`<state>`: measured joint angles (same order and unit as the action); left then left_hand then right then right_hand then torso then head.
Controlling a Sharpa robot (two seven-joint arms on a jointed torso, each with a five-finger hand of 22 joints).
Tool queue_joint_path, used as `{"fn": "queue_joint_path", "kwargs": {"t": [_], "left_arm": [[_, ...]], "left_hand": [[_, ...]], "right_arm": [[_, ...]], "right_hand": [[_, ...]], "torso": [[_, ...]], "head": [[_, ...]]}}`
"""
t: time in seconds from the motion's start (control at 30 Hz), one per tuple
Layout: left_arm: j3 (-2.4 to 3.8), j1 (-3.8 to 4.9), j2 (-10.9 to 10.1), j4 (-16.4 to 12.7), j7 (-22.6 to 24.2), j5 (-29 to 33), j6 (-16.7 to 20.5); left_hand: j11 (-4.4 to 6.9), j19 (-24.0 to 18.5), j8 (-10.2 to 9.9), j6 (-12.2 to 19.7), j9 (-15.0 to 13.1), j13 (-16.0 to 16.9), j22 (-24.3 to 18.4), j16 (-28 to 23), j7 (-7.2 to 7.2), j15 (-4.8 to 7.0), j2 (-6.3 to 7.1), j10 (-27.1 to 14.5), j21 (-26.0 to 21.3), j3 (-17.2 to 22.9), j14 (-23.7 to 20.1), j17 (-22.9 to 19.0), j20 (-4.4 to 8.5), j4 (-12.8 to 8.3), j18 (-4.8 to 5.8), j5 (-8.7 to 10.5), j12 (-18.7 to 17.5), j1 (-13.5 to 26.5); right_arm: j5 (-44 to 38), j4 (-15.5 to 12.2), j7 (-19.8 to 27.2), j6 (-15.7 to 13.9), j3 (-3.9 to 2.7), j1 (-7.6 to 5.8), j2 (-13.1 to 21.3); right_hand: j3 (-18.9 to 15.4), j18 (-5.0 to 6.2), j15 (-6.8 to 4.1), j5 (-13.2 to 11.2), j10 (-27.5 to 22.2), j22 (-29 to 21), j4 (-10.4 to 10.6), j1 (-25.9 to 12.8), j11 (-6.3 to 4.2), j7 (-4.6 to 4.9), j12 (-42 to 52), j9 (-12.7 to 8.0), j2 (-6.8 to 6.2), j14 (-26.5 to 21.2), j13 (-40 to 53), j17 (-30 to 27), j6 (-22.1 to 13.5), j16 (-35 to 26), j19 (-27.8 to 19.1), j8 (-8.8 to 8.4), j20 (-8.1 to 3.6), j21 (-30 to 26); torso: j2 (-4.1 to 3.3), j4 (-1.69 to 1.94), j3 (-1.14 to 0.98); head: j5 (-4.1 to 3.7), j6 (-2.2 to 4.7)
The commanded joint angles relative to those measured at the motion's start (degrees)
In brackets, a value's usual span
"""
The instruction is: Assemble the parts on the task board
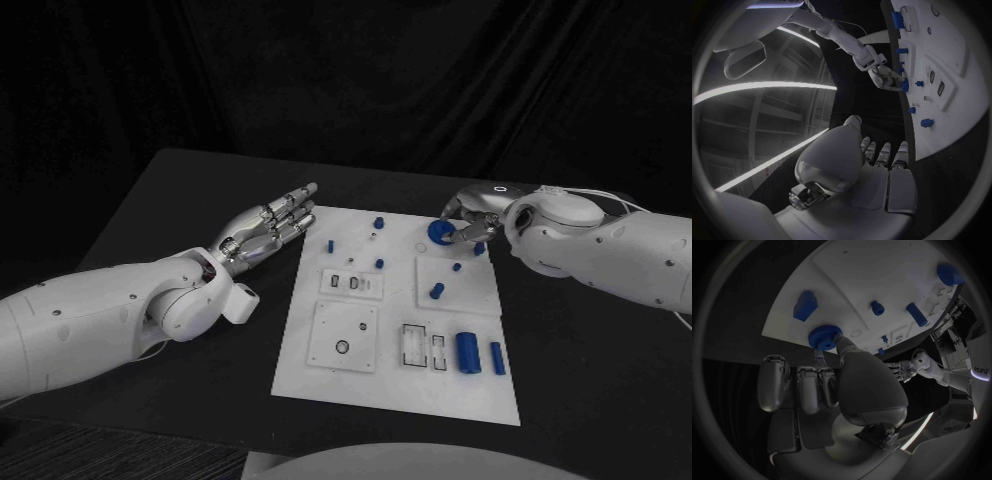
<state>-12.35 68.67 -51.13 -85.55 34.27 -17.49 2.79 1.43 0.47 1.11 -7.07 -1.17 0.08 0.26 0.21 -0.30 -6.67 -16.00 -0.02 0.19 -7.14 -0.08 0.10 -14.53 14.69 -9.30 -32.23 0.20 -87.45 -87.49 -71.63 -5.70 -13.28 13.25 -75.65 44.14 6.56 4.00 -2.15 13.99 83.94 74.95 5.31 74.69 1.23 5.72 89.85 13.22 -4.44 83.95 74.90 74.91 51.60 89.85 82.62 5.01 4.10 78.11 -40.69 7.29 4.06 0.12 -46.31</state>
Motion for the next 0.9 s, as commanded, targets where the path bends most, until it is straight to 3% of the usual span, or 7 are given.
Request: {"fn": "queue_joint_path", "kwargs": {"t": [0.03, 0.1, 0.3, 0.4, 0.57, 0.9], "left_arm": [[0.04, -0.02, 0.1, -0.1, 0.4, 0.0, -0.8], [0.04, -0.02, 0.1, 0.0, 0.3, 0.0, -0.8], [0.04, -0.03, 0.3, 0.1, 0.3, 0.0, -0.9], [0.04, -0.03, 0.3, 0.1, 0.3, 0.0, -0.9], [0.04, -0.04, 0.2, 0.1, 0.2, 0.0, -1.0], [0.04, -0.05, -0.2, -0.1, 0.0, 0.0, -1.0]], "left_hand": [[-0.44, 0.1, 0.1, 0.0, 0.0, -0.1, 0.1, -0.2, 0.47, -0.57, 0.09, 0.0, 0.2, 0.5, 0.1, -0.1, -0.49, 0.0, -1.06, -0.37, -0.2, -0.5], [-0.44, 0.1, 0.1, 0.0, 0.0, -0.1, 0.1, -0.2, 0.47, -0.57, 0.09, 0.0, 0.2, 0.5, 0.1, -0.1, -0.49, 0.0, -1.06, -0.37, -0.2, -0.5], [-0.48, 0.1, 0.1, 0.0, 0.0, -0.1, 0.1, -0.2, 0.49, -0.6, 0.09, 0.0, 0.3, 0.5, 0.1, -0.1, -0.51, 0.0, -1.06, -0.37, -0.2, -0.5], [-0.48, 0.1, 0.1, 0.0, 0.0, -0.1, 0.1, -0.2, 0.49, -0.6, 0.09, 0.0, 0.3, 0.5, 0.1, -0.1, -0.51, 0.0, -1.06, -0.37, -0.2, -0.5], [-0.48, 0.1, 0.1, 0.0, 0.0, -0.1, 0.1, -0.2, 0.49, -0.6, 0.09, 0.0, 0.3, 0.5, 0.1, -0.1, -0.51, 0.0, -1.06, -0.37, -0.2, -0.5], [-0.6, 0.1, 0.1, 0.0, 0.0, -0.1, 0.1, -0.2, 0.53, -0.72, 0.08, 0.0, 0.3, 0.7, 0.1, -0.1, -0.59, -0.1, -1.06, -0.38, -0.2, -0.5]], "right_arm": [[-1.2, 0.0, -1.5, 2.3, 0.39, 0.48, 0.0], [-1.2, 0.0, -1.4, 1.9, 0.39, 0.48, 0.0], [-1.2, 0.0, -0.7, 0.7, 0.39, 0.48, 0.0], [-1.2, -0.2, 0.0, -0.2, 0.39, 0.48, 0.2], [-1.2, -0.8, 0.6, -1.1, 0.39, 0.48, 0.7], [-1.2, -4.4, 1.0, -2.7, 0.36, 0.06, 2.8]], "right_hand": [[0.6, -0.96, -0.49, 2.7, 6.1, 10.3, 0.0, -0.2, -0.76, -0.25, 0.1, 0.9, 0.49, 6.1, 15.1, 15.1, 1.6, 0.1, 0.3, 0.78, -0.33, -0.1], [1.2, -1.05, -0.92, 5.5, 6.1, 10.5, 0.2, -0.4, -1.28, -0.99, 0.1, 2.1, 0.94, 6.1, 15.1, 15.1, 4.1, 0.1, 0.5, 1.84, -0.64, 0.2], [2.2, -1.11, -2.25, 8.5, 6.1, 10.8, 0.1, -0.7, -2.87, -2.94, 0.1, 5.0, 1.29, 6.1, 15.1, 15.1, 9.5, 0.1, 0.8, 4.25, -1.8, 0.4], [2.9, -1.23, -2.75, 10.8, 6.1, 11.1, -0.3, -0.4, -3.33, -3.33, 0.1, 6.5, 1.27, 6.1, 15.1, 15.1, 11.1, 0.1, 1.1, 4.91, -2.35, 0.8], [4.0, -1.4, -2.6, 15.0, 6.1, 11.4, -0.6, -0.4, -2.85, -2.66, 0.1, 7.6, 0.81, 6.1, 15.1, 15.1, 10.9, 0.1, 1.5, 4.42, -2.43, 1.3], [5.0, -1.53, -1.69, 17.5, 6.1, 11.6, -0.5, -1.0, -1.69, -1.89, 0.1, 8.2, 0.14, 6.1, 15.1, 15.1, 10.7, 0.1, 1.8, 3.57, -1.77, 1.6]], "torso": [[0.0, 0.01, 0.02], [0.0, -0.02, 0.02], [-0.01, -0.03, 0.02], [-0.01, -0.05, 0.01], [0.01, -0.05, 0.01], [0.0, -0.1, 0.05]], "head": [[0.14, 0.02], [0.24, -0.04], [0.23, -0.12], [0.31, -0.13], [0.4, -0.04], [0.55, -0.23]]}}
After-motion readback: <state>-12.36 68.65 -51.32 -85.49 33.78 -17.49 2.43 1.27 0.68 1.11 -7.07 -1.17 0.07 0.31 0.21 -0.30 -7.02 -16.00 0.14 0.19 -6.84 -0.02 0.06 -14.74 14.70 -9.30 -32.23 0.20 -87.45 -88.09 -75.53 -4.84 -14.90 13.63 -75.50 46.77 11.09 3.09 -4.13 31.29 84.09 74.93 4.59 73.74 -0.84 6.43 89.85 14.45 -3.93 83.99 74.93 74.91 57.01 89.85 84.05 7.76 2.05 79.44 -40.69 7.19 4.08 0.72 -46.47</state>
